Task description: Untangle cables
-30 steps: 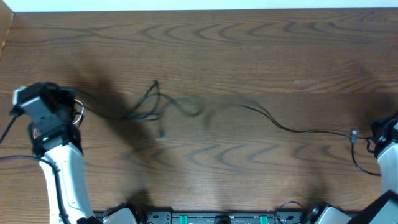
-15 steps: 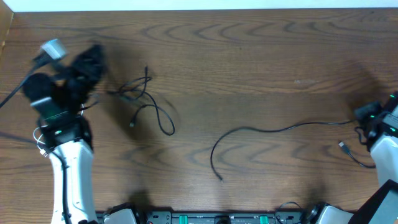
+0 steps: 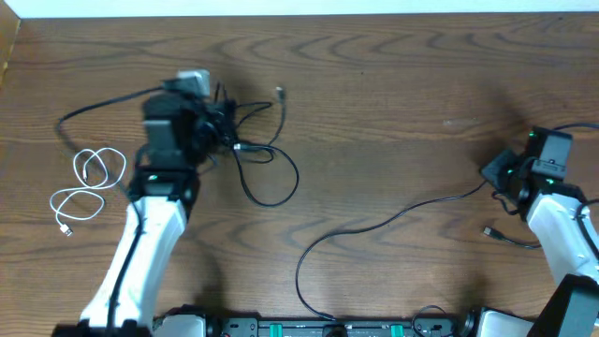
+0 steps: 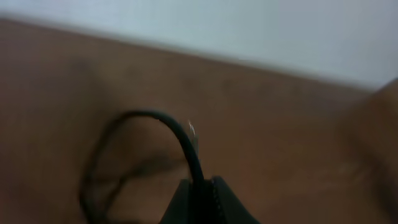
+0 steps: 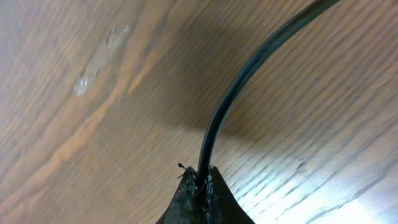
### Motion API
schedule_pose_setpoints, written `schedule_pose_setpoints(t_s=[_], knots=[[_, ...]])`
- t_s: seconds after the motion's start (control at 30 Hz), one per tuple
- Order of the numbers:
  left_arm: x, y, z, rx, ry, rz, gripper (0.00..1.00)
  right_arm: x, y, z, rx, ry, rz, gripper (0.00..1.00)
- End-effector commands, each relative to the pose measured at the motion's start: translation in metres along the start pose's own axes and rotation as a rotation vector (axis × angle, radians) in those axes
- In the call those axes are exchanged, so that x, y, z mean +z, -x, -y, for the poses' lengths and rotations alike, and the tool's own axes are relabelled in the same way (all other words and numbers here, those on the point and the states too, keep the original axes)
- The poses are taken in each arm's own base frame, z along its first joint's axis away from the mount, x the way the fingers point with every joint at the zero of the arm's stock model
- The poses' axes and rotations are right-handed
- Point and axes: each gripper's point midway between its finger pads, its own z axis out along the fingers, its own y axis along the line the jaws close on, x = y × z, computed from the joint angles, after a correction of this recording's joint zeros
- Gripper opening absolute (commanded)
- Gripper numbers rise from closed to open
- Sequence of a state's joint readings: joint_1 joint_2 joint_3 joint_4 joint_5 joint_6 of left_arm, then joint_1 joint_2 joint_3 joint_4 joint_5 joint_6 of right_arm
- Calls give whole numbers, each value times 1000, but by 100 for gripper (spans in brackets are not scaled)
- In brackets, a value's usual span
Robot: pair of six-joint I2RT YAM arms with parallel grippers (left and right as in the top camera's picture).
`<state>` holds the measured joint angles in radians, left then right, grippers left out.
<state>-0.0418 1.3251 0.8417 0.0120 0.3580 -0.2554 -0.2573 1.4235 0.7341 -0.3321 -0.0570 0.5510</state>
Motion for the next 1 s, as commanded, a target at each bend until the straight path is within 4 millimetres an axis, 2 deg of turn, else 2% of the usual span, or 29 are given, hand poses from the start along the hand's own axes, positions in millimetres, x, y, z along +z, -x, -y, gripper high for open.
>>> schedule_pose_setpoints(t_s=[0.0, 0.1, 0.27, 0.4, 0.47, 0.5, 0.63, 0.77, 0.97], knots=[[20, -31, -6, 66, 65, -104, 8, 0, -8, -10, -48, 8, -27, 1], [36, -59, -2, 79, 71, -187, 9, -1, -21, -7, -58, -11, -71, 1], [55, -89, -22, 42, 199, -254, 17, -2, -35, 2, -57, -45, -126, 1], [56, -112, -29, -36, 241, -330, 17, -2, -43, 7, -68, -62, -156, 1], [54, -118, -36, -88, 289, -340, 17, -3, -45, 9, -67, -69, -167, 1], [53, -119, -41, -111, 322, -337, 27, -3, -46, 9, -66, -71, -169, 1], [56, -117, -52, -119, 376, -311, 40, -3, -49, 11, -67, -77, -180, 1], [67, -119, -56, -116, 377, -297, 67, -4, -51, 12, -69, -82, -188, 1], [91, -141, -66, -113, 380, -325, 83, -4, -53, 13, -71, -87, -197, 1]])
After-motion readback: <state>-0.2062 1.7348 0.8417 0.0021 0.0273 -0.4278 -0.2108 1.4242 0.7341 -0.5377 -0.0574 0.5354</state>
